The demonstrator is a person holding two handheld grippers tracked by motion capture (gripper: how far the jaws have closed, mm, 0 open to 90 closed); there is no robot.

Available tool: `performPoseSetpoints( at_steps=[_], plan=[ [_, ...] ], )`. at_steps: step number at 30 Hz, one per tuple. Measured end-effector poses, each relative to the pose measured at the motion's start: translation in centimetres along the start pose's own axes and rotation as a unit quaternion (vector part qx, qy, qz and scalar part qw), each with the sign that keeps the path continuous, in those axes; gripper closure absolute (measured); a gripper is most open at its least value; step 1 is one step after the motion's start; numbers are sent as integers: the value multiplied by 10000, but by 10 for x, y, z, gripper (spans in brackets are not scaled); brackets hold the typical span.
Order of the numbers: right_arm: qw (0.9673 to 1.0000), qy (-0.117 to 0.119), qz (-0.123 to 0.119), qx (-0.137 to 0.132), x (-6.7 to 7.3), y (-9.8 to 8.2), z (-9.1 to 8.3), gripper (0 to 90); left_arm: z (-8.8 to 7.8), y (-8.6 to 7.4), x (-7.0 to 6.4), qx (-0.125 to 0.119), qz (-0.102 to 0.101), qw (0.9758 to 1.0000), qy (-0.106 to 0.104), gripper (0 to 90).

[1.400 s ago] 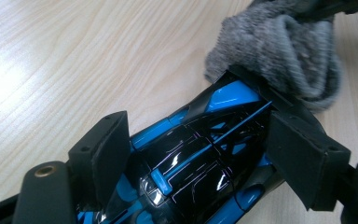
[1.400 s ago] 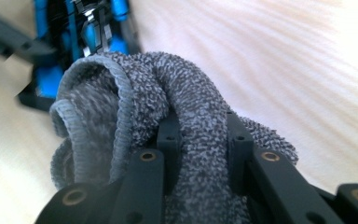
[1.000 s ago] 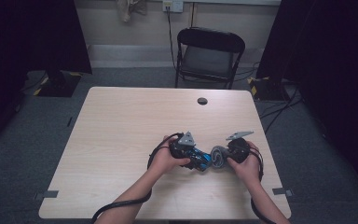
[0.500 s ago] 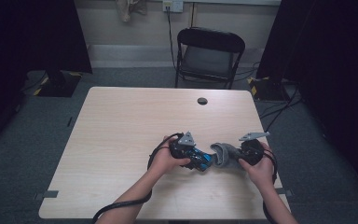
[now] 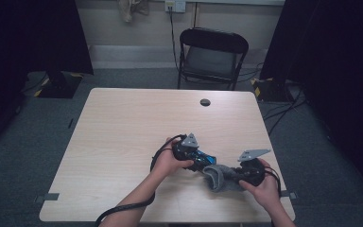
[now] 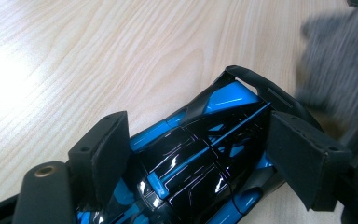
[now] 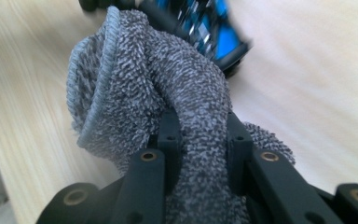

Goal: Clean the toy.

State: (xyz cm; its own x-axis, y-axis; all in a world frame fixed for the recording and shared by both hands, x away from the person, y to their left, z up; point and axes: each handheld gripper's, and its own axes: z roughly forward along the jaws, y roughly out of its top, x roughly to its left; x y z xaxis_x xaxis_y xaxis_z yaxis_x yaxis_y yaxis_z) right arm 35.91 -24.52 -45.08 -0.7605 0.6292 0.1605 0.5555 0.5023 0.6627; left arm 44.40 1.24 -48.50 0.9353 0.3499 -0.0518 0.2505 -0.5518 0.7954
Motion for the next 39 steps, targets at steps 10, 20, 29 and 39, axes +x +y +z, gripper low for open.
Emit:
performPoseSetpoints(
  at_steps=[10, 20, 29, 39],
  plan=[
    [9993, -23, -31, 370, -8, 11, 34, 742, -1, -1, 1, 12, -15, 10000, 49, 217],
    [9990, -282, 111, 316, -21, 14, 34, 743, -2, -3, 1, -57, -8, 9999, 90, 216],
    [9982, -518, 175, 252, -34, 20, 38, 744, -2, -3, 0, -71, -7, 9999, 100, 217],
    [9970, -674, 366, 77, -44, 25, 45, 744, -2, -4, -1, -98, -16, 9999, 107, 217]
  ],
)
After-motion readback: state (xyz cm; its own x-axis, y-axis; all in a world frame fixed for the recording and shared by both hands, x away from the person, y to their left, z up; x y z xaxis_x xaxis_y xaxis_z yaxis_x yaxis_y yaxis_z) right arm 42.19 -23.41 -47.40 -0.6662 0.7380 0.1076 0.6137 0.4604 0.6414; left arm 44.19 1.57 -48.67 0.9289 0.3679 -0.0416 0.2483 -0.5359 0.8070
